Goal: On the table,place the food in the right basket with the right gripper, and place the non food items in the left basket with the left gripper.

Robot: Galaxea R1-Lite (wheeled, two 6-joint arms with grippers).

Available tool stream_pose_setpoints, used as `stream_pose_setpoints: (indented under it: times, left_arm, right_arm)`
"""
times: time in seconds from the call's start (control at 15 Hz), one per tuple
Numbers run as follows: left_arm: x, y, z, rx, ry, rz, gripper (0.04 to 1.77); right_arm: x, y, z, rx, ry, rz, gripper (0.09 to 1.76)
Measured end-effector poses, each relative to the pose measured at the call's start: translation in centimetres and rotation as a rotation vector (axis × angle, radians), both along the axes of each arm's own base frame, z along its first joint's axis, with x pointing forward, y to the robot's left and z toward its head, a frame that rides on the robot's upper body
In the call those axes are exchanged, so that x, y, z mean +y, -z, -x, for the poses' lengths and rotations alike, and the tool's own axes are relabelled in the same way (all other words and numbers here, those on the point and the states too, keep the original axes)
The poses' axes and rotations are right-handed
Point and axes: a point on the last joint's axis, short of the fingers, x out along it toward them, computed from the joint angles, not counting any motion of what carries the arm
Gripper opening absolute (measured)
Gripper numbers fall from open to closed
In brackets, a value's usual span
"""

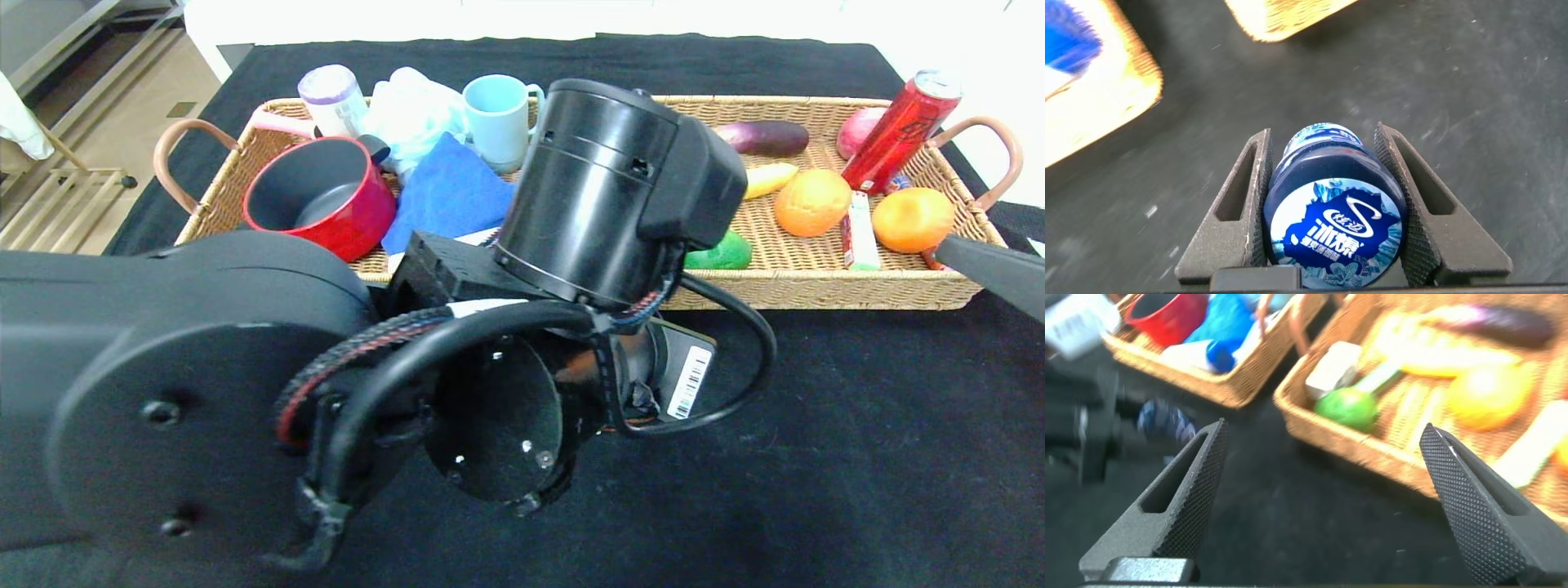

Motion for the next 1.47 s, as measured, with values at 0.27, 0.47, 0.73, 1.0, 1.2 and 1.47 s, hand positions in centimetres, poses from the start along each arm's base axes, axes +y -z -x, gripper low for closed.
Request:
stream_pose_setpoints:
  times: [0.27, 0.47, 0.73, 1.0, 1.2, 1.47]
  left_arm:
    - [-2.8, 1.3, -1.2, 0.0, 0.032, -0.018, 0.89]
    - [-4.4, 2.1, -2.0, 0.003, 0.035, -0.023, 0.89]
    - [-5.5, 3.5, -2.8, 0.018, 0.032, -0.046, 0.89]
    - [-5.9, 4.2, -3.0, 0.026, 0.02, -0.059, 0.89]
    - [-6.0, 4.5, -3.1, 0.03, 0.018, -0.061, 0.92]
    - [-6.0, 4.5, -3.0, 0.029, 0.018, -0.06, 1.24]
  right_arm:
    - [-0.8, -0.8, 0.5, 0.001, 0.043, -0.012, 1.71]
    - [-1.5, -1.3, 0.4, -0.011, 0.094, -0.014, 1.71]
    - [-2.0, -1.6, 0.3, -0.001, 0.13, -0.012, 1.71]
    - [-2.1, -1.8, 0.3, -0.008, 0.131, -0.013, 1.71]
    - [-2.1, -1.5, 0.2, 0.003, 0.13, -0.01, 1.71]
    - [-2.0, -1.5, 0.1, 0.005, 0.128, -0.01, 1.71]
